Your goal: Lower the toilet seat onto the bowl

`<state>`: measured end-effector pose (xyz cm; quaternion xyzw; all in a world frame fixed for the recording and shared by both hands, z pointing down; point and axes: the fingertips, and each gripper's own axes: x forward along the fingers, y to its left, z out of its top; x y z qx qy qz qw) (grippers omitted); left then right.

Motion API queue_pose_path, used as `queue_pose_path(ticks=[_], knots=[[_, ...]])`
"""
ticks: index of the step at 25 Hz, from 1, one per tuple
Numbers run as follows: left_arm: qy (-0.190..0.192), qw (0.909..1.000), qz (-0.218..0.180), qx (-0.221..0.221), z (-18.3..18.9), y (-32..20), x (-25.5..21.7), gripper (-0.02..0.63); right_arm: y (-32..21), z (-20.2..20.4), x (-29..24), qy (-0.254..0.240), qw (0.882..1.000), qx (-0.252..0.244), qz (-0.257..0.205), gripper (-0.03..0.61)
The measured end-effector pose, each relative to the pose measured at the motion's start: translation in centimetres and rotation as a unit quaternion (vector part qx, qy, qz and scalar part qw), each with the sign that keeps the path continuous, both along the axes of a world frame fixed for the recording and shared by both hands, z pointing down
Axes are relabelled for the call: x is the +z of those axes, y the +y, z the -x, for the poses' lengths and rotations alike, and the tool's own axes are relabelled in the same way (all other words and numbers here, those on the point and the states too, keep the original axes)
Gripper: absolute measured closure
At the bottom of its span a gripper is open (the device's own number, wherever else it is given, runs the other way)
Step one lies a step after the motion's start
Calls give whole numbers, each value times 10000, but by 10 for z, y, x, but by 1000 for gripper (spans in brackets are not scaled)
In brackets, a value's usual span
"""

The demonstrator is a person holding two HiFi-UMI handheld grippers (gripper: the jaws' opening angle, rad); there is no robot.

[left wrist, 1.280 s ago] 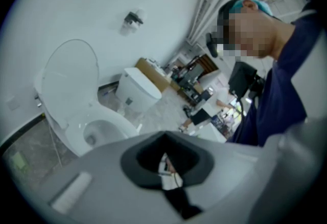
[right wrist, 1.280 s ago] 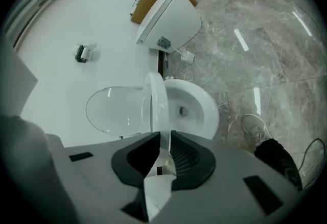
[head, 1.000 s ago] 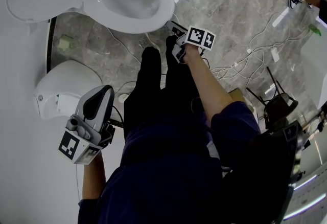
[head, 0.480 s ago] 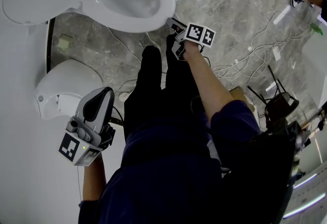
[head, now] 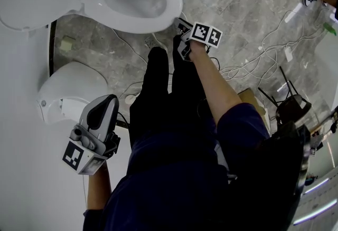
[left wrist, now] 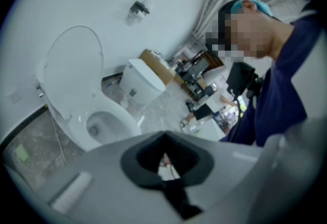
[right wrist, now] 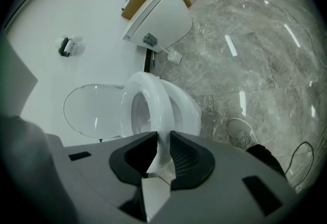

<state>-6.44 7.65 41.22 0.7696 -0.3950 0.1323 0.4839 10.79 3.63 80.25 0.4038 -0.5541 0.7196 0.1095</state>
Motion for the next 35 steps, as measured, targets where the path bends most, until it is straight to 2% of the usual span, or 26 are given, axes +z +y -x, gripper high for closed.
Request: queue_pose_path(ticks=[5, 35], knots=[[-47, 9999, 105, -7, 1, 2, 4, 615, 0, -4, 14, 49, 9999, 123, 60, 503], [-91, 9995, 283, -119, 0, 15, 13, 615, -1, -3, 55, 251, 9991, -113, 334, 502]])
